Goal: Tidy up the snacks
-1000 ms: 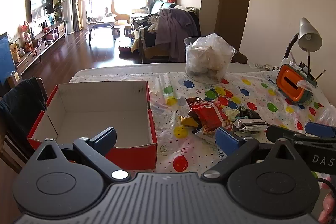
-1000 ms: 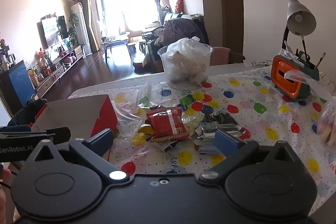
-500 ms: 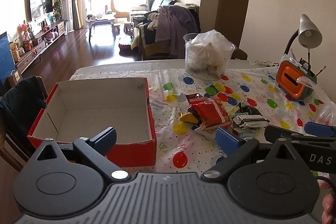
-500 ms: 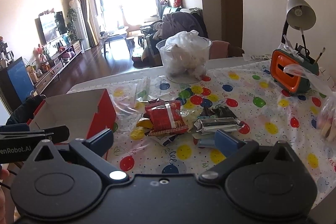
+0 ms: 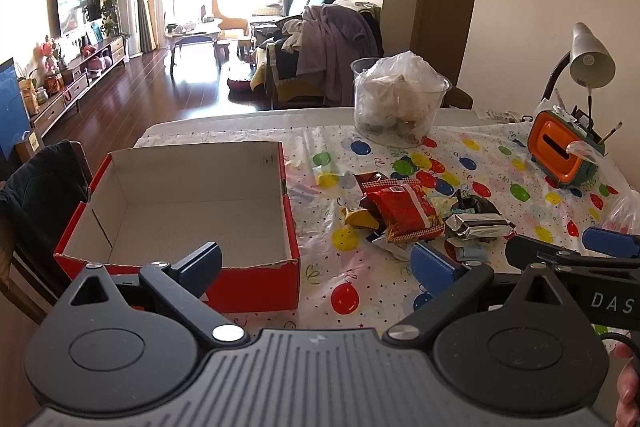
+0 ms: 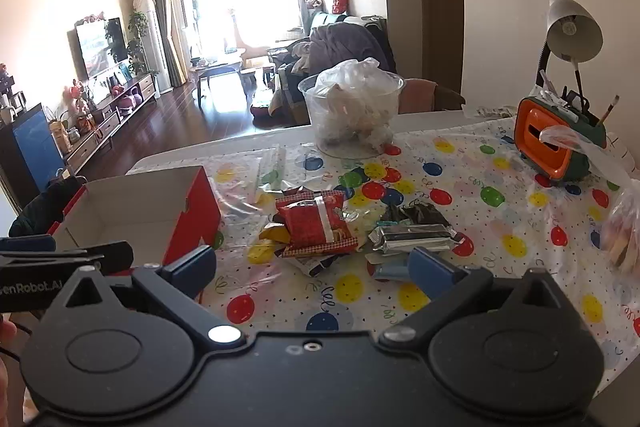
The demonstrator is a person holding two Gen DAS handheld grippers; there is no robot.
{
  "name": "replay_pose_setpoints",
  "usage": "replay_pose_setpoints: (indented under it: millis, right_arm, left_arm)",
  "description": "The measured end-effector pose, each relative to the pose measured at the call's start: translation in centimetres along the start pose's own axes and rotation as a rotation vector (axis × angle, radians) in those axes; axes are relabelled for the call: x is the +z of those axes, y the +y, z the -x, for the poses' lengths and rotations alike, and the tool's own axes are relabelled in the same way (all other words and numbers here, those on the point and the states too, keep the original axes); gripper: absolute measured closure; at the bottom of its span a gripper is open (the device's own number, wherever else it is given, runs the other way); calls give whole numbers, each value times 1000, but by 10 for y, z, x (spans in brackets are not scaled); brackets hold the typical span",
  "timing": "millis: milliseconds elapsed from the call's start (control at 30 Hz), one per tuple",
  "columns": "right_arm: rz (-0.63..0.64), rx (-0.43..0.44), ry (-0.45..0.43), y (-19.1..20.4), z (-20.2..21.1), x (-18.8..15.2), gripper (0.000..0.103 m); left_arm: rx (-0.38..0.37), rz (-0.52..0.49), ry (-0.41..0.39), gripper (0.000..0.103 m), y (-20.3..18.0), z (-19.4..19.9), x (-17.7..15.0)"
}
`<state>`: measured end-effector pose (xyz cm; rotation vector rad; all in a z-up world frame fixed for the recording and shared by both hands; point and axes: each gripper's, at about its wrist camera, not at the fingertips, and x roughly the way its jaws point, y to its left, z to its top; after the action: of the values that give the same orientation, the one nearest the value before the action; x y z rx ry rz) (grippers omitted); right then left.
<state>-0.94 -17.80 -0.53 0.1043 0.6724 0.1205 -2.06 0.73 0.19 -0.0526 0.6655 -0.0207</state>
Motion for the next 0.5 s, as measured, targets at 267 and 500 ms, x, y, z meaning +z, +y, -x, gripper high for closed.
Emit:
replay_pose_setpoints:
  millis: [267,500]
  right_arm:
    - [12,11,-7,3,3,0,0]
    - [15,9,-16,3,4,1,0]
  left_arm:
    - [-1,-7,-4,2,-1,0,0]
    - [-5,-9,-5,2,-2,0,-1]
